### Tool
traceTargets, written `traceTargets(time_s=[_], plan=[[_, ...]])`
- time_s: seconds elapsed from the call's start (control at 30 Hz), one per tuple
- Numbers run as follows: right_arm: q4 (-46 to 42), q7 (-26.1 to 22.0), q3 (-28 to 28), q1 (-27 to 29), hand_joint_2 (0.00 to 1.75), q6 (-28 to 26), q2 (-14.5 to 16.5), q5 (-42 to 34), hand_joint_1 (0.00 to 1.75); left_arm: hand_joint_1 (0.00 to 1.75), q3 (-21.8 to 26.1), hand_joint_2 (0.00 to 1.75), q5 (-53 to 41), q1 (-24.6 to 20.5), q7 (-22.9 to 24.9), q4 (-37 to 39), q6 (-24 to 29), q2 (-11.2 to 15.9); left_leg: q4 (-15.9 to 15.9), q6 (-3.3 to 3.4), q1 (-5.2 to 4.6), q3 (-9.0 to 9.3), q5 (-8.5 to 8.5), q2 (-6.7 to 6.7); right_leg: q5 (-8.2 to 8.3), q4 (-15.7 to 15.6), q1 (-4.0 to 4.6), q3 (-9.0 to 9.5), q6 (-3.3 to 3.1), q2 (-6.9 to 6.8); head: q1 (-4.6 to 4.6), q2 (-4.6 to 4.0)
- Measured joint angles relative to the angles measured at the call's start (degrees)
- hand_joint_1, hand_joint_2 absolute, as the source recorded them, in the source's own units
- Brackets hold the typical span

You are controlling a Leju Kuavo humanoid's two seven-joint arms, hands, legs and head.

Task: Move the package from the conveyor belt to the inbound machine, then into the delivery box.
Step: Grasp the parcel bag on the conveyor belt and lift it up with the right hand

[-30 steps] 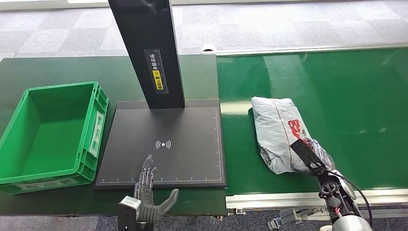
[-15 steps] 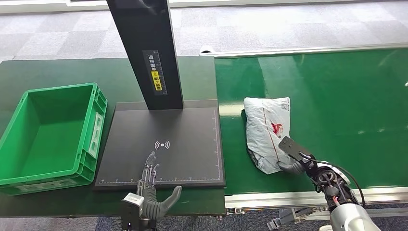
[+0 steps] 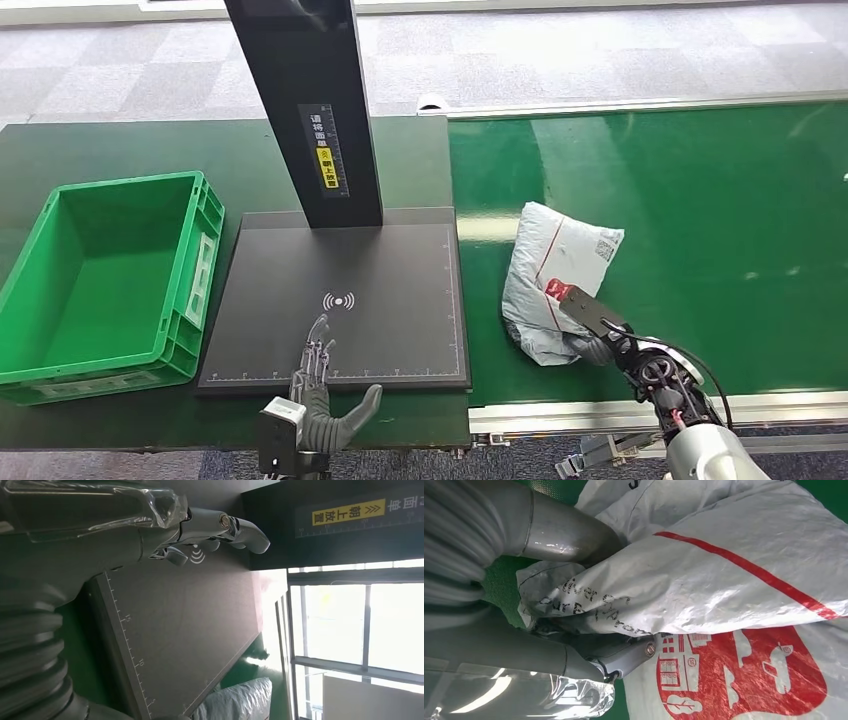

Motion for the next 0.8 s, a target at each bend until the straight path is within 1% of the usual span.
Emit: traceTargets(time_s=[0.1,0.17,0.27,0.33,0.43,0.5,0.63,0.8], plan=[[-0.4,-2.0,0.0,0.4,1.75,-4.1,0.3,-1.5,1.75,0.0,0.1,1.75,0.1,0.0,0.0,0.1,0.3,-0.3,0.0,0.0,0.0,-0.05,0.0,-0.02,0.0,0.0,-0.02,0.0,0.0,-0.06,-0.01,0.0],[-2.1,-4.8,0.0,1.2,1.75,-9.0,0.6,-2.1,1.75,0.0,0.3,1.75,0.5,0.4,0.0,-0.2,0.6,-0.3,0.0,0.0,0.0,-0.11,0.0,-0.03,0.01,0.0,-0.02,-0.01,0.0,-0.08,-0.01,0.0],[-10.2,-7.7,0.0,3.6,1.75,-18.1,1.2,-3.1,1.75,0.0,1.3,1.75,0.2,2.0,0.0,-2.8,1.8,0.0,0.0,0.0,0.0,-0.16,0.01,-0.03,0.01,0.0,-0.01,-0.09,0.0,-0.09,-0.02,0.0],[-17.7,-6.9,0.4,5.6,1.75,-21.8,1.8,-3.5,1.75,0.0,2.5,1.75,-0.2,3.2,0.0,-5.2,2.7,0.4,0.0,0.0,0.0,-0.18,0.01,-0.03,0.0,0.0,0.0,-0.15,0.0,-0.09,-0.01,0.0],[-27.4,-5.2,1.4,7.8,1.75,-23.4,2.4,-3.5,1.75,0.0,3.8,1.75,-0.5,4.3,0.0,-8.2,3.1,1.1,0.0,-0.01,0.01,-0.22,0.01,-0.03,0.0,0.0,0.02,-0.2,-0.01,-0.09,-0.01,0.0],[-31.4,-5.0,1.8,8.9,1.75,-23.5,2.6,-3.5,1.75,0.0,4.3,1.75,-0.6,4.8,0.0,-9.4,3.2,1.4,0.0,-0.01,0.01,-0.24,0.01,-0.03,0.0,0.0,0.02,-0.21,-0.01,-0.09,-0.01,0.0],[-35.8,-5.0,2.2,10.3,1.75,-23.5,2.8,-3.6,1.75,0.0,4.9,1.75,-0.7,5.1,0.0,-10.7,3.3,1.6,0.0,0.0,0.01,-0.26,0.01,-0.04,0.0,0.0,-0.01,-0.21,-0.01,-0.09,0.0,0.0],[-38.1,-5.1,2.6,11.0,1.75,-23.7,2.9,-3.6,1.75,0.0,5.1,1.75,-0.7,5.2,0.0,-11.5,3.3,1.9,0.0,0.0,0.0,-0.26,0.01,-0.04,0.0,0.0,-0.03,-0.21,0.0,-0.09,-0.01,0.0]])
